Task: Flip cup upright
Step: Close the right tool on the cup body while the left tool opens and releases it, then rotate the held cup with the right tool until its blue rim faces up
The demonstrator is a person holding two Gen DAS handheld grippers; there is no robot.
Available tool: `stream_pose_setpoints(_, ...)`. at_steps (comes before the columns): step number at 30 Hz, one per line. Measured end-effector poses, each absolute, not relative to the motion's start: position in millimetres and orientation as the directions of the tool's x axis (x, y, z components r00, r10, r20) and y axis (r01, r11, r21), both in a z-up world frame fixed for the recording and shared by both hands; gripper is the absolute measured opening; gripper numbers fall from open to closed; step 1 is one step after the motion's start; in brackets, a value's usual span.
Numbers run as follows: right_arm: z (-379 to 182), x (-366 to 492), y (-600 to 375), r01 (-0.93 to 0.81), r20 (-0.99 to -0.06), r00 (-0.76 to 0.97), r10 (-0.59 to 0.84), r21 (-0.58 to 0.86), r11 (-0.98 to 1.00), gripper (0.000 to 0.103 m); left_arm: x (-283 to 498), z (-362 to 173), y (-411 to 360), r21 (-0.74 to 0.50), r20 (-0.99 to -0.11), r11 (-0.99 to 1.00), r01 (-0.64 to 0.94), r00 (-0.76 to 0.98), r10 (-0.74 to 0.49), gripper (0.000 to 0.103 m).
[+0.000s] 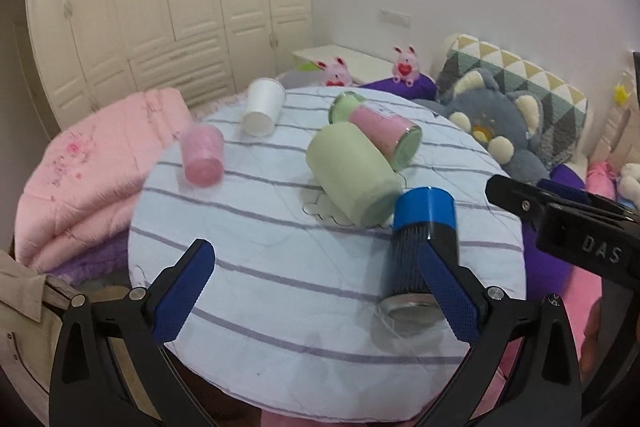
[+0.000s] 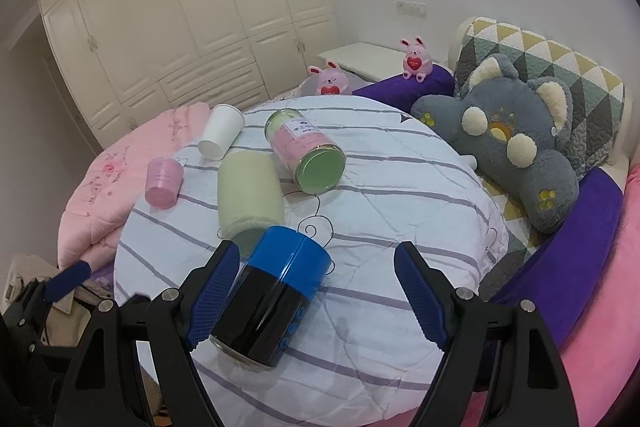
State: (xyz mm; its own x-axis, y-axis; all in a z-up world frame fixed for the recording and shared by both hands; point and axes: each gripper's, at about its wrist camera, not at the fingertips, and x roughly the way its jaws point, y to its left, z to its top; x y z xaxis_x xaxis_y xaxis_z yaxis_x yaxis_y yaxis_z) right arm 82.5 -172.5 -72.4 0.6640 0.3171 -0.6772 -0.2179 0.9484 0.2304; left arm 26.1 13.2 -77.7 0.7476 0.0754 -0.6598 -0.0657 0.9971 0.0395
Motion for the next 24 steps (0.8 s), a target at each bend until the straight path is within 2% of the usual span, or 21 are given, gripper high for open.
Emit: stream_pose_setpoints(24, -109.5, 107.9, -162.3, -0.165, -0.766, 0.491, 0.416, 0.387, 0.907, 0.081, 48.3, -89.1, 22.5, 0.053, -0.692, 0.996, -0.072, 0.716, 0.089, 0.103)
